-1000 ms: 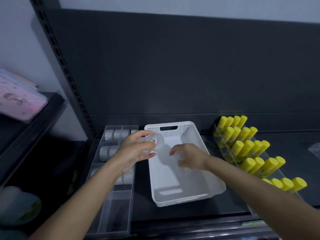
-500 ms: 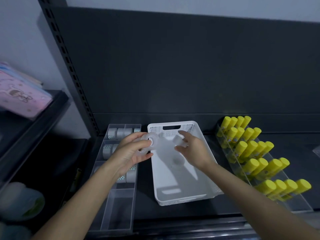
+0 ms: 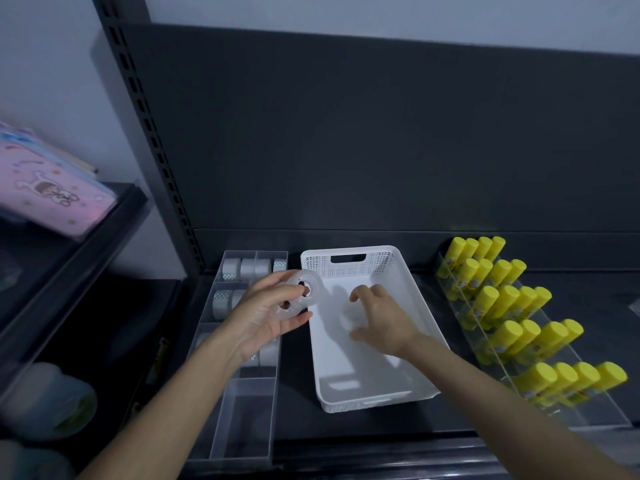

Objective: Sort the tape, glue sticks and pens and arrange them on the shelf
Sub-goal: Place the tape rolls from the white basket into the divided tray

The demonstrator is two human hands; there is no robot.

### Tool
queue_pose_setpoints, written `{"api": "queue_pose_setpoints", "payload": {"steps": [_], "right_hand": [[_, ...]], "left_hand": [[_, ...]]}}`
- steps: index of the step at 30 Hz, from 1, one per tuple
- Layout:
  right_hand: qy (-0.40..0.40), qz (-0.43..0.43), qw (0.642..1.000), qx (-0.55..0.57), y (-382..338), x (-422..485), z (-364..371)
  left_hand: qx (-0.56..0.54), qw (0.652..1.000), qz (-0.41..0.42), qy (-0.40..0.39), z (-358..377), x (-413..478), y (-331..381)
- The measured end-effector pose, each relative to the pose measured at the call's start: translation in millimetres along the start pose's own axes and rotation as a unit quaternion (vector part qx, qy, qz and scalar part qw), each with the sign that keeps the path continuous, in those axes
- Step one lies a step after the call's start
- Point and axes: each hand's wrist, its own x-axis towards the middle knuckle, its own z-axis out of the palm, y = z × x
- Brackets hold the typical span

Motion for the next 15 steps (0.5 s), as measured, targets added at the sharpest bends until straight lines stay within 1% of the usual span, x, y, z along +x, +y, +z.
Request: {"api": "queue_pose_setpoints", "payload": {"steps": [2,4,7,8,10,11,12,13,14,15], "right_hand": [[0.006,0.006,1.000,0.000,-2.2,1.2,1.2],[-0.010,0.012,1.000,0.008,-3.8,2.5,6.6],[-0.036,0.005,0.998,-0.043,-4.6,4.5,13.8],[-0.030,0.006,0.999,-0.042,-4.8,4.9,13.5],[-0.004,0.021,1.000,-0.003,-6.3,4.9,9.6],[0.017,0.036,0.999,0.030,-7.8,4.3,6.6],[0.035,0.059,0.994,0.090,-10.1,3.4,2.9],[0.044,0.084,0.978,0.183,-14.0,1.3,-1.9],[0.043,0.100,0.947,0.301,-20.2,-1.5,-7.4],[0.037,0.100,0.904,0.414,-27.1,-4.5,-13.8]], "left_hand": [[-0.027,0.999,-0.014,-0.019,0.3,0.8,-0.7],[-0.053,0.998,-0.027,-0.036,0.9,2.0,-1.3],[-0.079,0.995,-0.035,-0.045,1.5,3.2,-2.5],[-0.085,0.995,-0.035,-0.045,1.3,3.0,-2.8],[-0.095,0.994,-0.031,-0.044,-0.1,1.8,-3.3],[-0.101,0.993,-0.028,-0.045,-1.1,1.0,-3.6],[-0.107,0.993,-0.026,-0.046,-2.2,-0.1,-3.7],[-0.114,0.992,-0.026,-0.048,-3.1,-1.6,-3.6],[-0.122,0.991,-0.029,-0.049,-3.8,-3.1,-3.4],[-0.128,0.990,-0.031,-0.049,-4.2,-4.4,-3.4]]}}
